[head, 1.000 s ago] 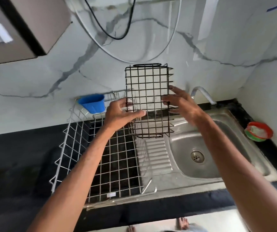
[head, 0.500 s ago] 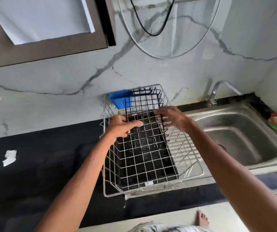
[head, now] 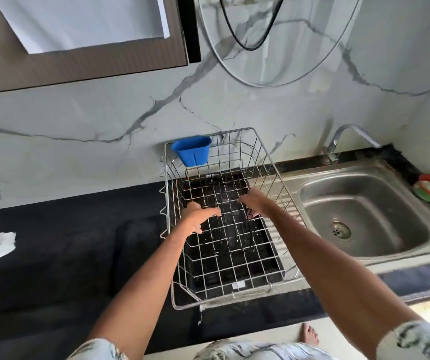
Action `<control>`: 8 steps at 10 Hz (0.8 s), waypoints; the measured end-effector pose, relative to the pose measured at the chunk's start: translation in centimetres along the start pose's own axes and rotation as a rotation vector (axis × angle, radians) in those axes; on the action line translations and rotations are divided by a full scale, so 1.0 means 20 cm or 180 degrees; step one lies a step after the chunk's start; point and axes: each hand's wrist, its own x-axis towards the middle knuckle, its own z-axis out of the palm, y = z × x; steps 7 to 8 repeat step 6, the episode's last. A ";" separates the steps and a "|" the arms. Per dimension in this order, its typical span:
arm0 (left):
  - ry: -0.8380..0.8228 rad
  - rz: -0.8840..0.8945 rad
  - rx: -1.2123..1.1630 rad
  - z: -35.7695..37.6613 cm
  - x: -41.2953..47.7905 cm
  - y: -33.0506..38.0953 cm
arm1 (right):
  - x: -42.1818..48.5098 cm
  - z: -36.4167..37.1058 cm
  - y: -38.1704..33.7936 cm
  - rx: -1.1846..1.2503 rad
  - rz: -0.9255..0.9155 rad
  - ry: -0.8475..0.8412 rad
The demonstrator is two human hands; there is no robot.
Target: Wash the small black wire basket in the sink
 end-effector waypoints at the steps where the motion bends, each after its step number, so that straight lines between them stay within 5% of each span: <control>1: 0.0078 0.0119 0.0149 0.04 0.01 -0.04 | 0.04 0.02 0.05 0.0125 0.0115 -0.0086; 4: 0.0199 0.0462 0.0335 0.05 0.06 -0.04 | 0.05 0.03 0.12 0.0112 -0.0057 0.0036; 5: 0.0472 0.0661 0.1252 0.03 0.06 -0.04 | 0.07 0.02 0.16 -0.0141 -0.0124 0.0073; 6: 0.1164 0.1444 0.1811 0.05 0.04 0.03 | 0.05 -0.06 0.11 -0.0514 -0.0445 0.0368; 8: 0.1164 0.1444 0.1811 0.05 0.04 0.03 | 0.05 -0.06 0.11 -0.0514 -0.0445 0.0368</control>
